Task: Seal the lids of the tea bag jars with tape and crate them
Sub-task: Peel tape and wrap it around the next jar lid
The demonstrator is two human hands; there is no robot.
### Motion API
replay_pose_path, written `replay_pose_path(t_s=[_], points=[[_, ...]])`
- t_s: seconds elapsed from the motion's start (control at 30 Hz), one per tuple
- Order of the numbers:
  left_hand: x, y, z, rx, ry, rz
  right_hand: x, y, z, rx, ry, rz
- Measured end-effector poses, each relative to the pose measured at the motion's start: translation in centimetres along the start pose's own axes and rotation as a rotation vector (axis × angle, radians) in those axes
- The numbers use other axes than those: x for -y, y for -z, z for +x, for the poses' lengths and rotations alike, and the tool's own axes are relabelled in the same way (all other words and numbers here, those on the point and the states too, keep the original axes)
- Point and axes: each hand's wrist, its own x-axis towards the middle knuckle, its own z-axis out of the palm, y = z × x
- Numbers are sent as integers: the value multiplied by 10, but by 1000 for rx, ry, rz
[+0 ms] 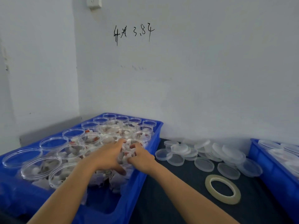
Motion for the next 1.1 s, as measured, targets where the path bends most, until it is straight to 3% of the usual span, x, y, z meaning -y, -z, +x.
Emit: replay_pose_path(t_s=[0.13, 0.3, 0.43, 0.6, 0.8, 0.97, 1.1], points=[[-10, 7, -8, -146, -20, -115, 4, 4, -9, -136, 62, 95], [-59, 31, -23, -512, -133, -376, 15, 42, -29, -387, 257, 577], [-121, 32, -29, -728, -288, -605, 7, 86, -60, -626, 367, 761], [-186, -15, -14, -663, -337, -820, -41, 124, -90, -802, 268, 881], [-223, -96, 31, -458, -305, -977, -117, 124, -97, -922, -145, 960], [-223, -143, 61, -381, -270, -974, -164, 112, -98, -797, -370, 1406], [-212, -154, 78, -397, -251, -952, -189, 104, -91, -685, -370, 1482]])
